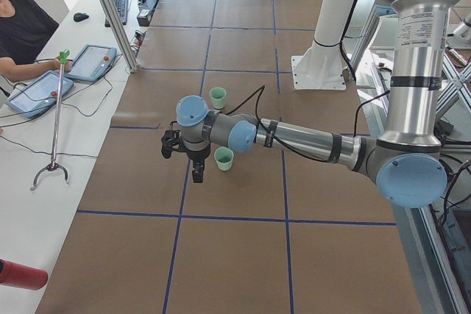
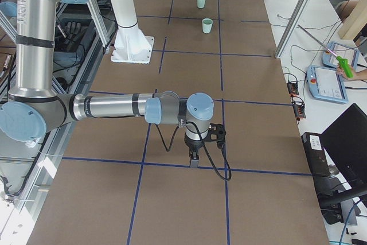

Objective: Stack cups

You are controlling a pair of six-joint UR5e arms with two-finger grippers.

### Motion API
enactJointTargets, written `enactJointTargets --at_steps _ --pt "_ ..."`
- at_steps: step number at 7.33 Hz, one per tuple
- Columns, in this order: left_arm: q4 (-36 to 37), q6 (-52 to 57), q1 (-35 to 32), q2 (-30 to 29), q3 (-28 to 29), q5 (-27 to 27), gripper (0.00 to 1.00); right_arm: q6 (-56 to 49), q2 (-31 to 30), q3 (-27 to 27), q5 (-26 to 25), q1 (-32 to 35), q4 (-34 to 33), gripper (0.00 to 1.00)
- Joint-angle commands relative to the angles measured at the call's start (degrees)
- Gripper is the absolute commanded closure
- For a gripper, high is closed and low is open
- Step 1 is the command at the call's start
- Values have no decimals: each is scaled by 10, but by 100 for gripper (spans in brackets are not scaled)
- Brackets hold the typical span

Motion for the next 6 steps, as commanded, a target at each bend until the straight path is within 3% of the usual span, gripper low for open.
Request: enactJointTargets --at_steps 1,3,6 --pt "-177 -166 92 42 9 3 0 0 0 0 0 0 1 0" --pt "-249 -198 119 42 57 4 0 0 0 0 0 0 0 0" --pt "-250 -198 155 42 71 12 0 0 0 0 0 0 1 0"
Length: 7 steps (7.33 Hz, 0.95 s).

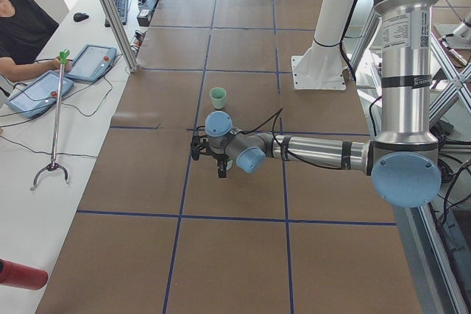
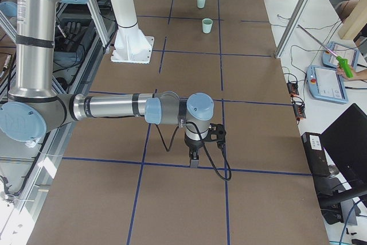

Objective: Stack cups
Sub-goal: 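Lower the left gripper onto the outer pale green cup and grasp its rim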

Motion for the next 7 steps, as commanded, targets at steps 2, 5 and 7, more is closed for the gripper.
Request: enactJointTargets --at_steps 2,5,7 --pt "-4 -1 26 -7 20 20 0 0 0 0 0 0 0 0" --pt "-4 -2 37 -7 19 20 84 0 0 0 0 0 0 0" --pt "-4 -3 37 -6 14 20 100 0 0 0 0 0 0 0"
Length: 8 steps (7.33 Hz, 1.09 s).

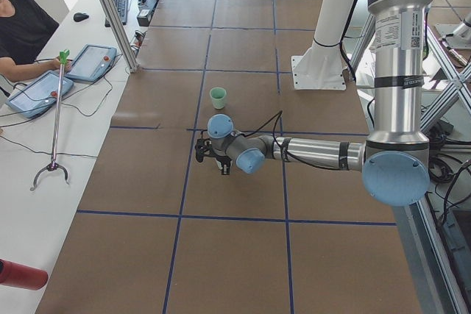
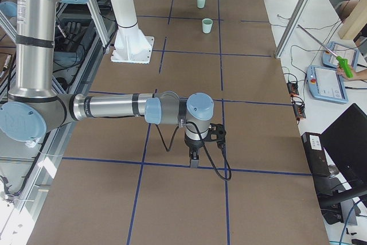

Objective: Stack cups
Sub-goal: 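Lift the grasped cup up off the table with the left gripper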

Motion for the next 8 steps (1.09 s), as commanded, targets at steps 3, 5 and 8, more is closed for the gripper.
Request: enactJointTargets --at_steps 3,5,8 --pt "30 -10 -15 19 -84 -7 100 1 0 0 0 0 0 0" --pt "228 10 -60 6 -202 -15 100 0 0 1 0 0 0 0" --pt "507 -8 -68 -201 -233 -15 100 1 0 0 0 0 0 0"
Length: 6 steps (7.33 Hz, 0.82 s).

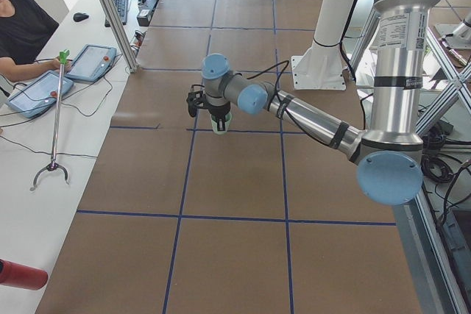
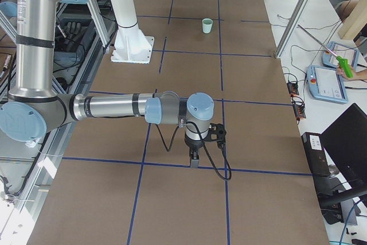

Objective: Stack cups
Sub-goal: 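Lift the grasped cup up off the table with the left gripper, then carry the cup over the other green cup and lower it inside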

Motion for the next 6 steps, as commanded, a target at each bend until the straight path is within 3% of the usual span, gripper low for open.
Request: enactJointTargets --at_steps 1,3,5,6 --pt "120 -80 23 -137 13 -3 100 0 0 0 0 0 0 0" --pt "78 -169 114 -197 70 -2 100 0 0 0 0 0 1 0" --pt "-41 -243 150 -208 143 1 100 0 0 0 0 0 0 0" --pt "-46 -244 158 -209 147 2 100 1 0 0 0 0 1 0"
